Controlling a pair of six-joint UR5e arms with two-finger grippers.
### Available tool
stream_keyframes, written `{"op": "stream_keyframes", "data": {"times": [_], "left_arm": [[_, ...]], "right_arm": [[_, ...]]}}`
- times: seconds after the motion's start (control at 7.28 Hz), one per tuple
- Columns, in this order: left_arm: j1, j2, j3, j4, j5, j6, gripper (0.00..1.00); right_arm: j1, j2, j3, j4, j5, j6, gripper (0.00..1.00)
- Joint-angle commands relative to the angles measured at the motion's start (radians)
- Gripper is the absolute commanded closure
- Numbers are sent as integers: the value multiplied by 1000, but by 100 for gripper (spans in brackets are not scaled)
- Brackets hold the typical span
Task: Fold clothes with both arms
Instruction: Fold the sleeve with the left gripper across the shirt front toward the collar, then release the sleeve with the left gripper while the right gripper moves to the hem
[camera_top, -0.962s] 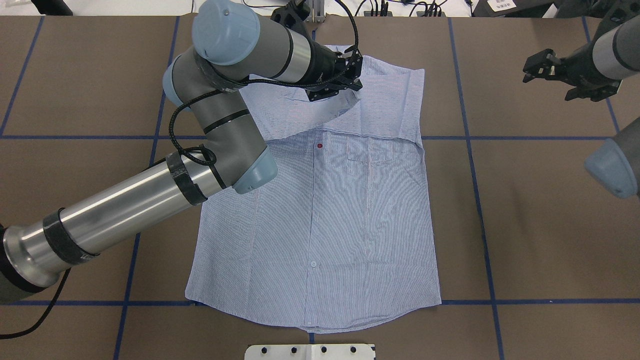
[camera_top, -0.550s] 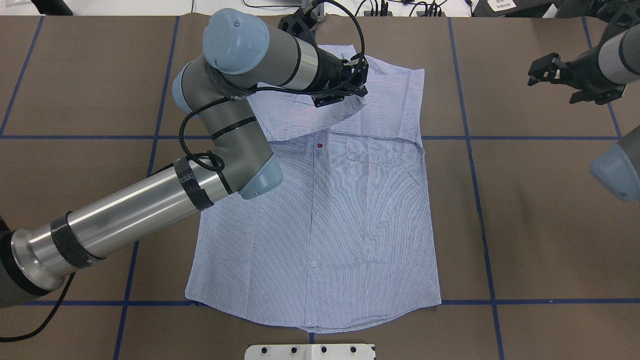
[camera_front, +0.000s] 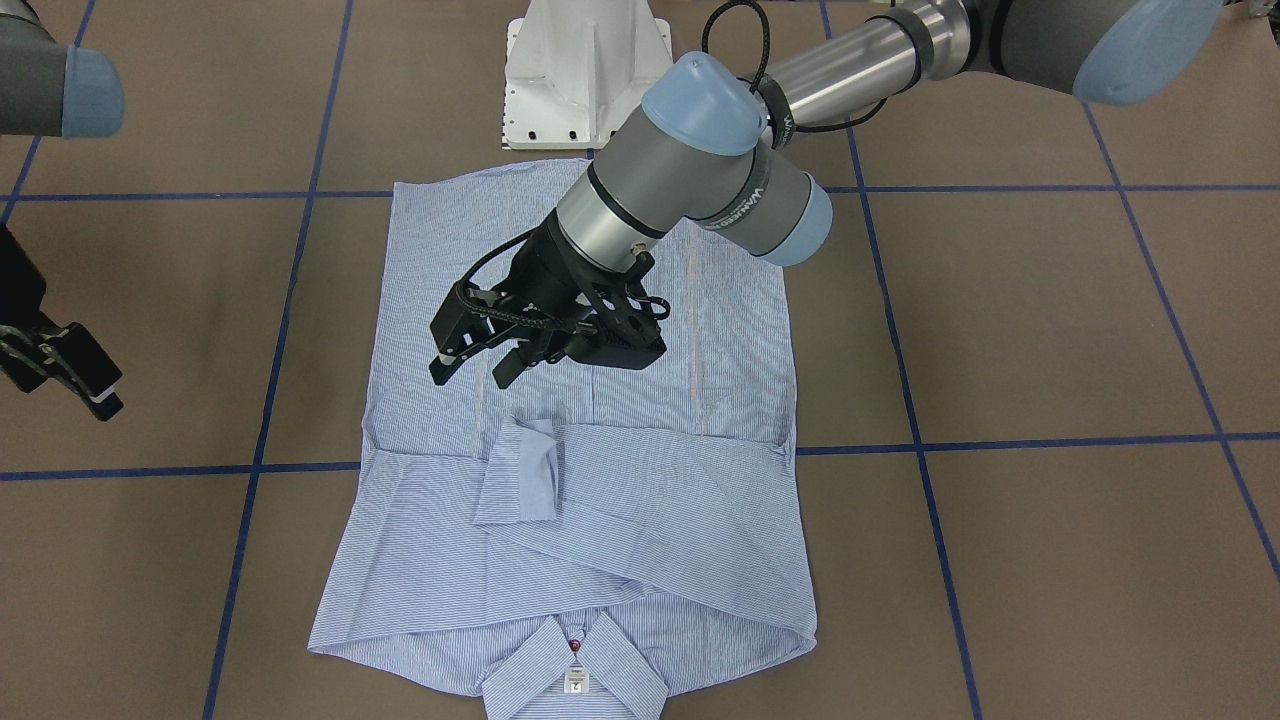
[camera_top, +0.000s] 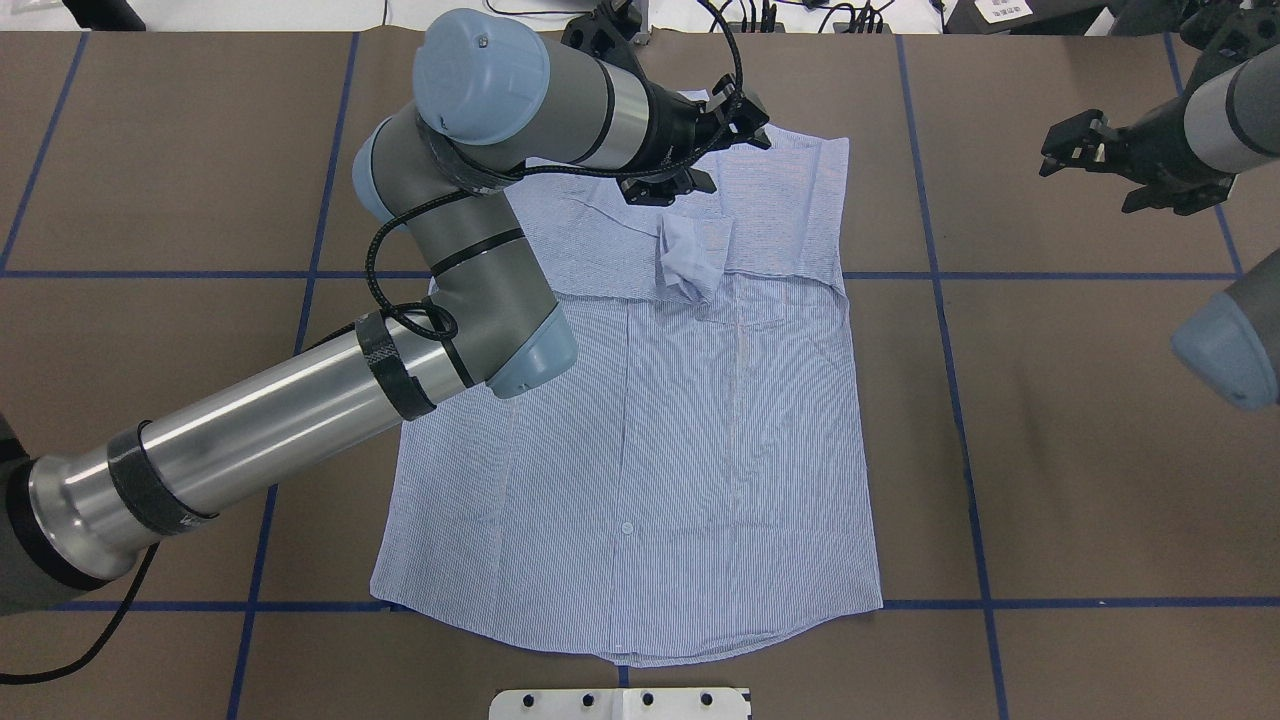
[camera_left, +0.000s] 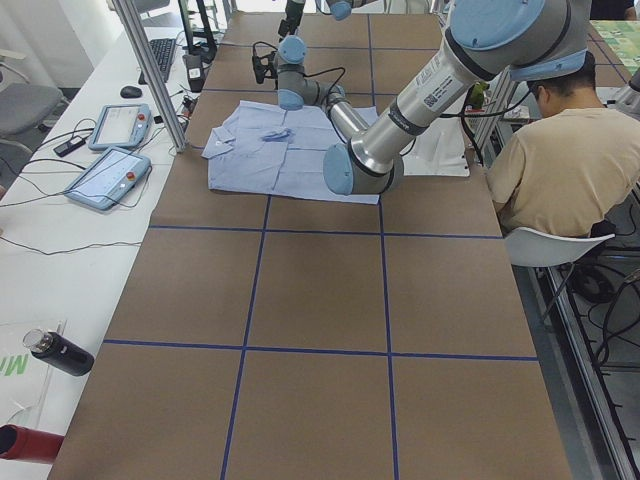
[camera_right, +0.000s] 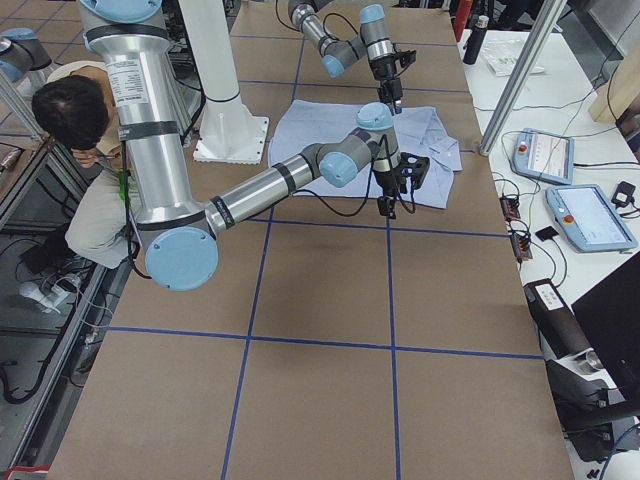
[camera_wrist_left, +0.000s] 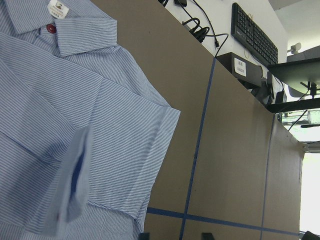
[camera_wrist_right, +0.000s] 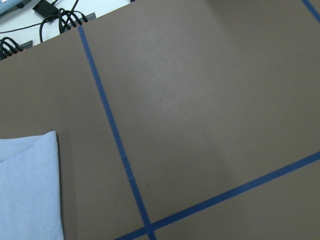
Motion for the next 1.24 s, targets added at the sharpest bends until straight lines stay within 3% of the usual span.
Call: {"op": "stream_keyframes", "data": {"times": [0.0, 0.41, 0.69, 0.82, 0.96, 1.1], "left_arm": [[-4, 29, -74, 10, -4, -4, 1], [-21, 190, -183, 12, -14, 130, 1], [-102, 288, -224, 12, -93, 280, 2], [-145, 332, -226, 12, -153, 374, 2], [-177, 365, -226, 10, -170, 420, 2], [-181, 370, -226, 12, -172, 431, 2]], "right_arm": [[-137, 4, 75, 3, -7, 197, 0], [-447, 54, 121, 1, -272, 492, 0], [-596, 9, 196, 0, -290, 640, 1], [-698, -48, 244, 0, -366, 717, 1], [-813, -77, 284, 0, -468, 830, 1], [-938, -109, 285, 0, -629, 920, 2]]}}
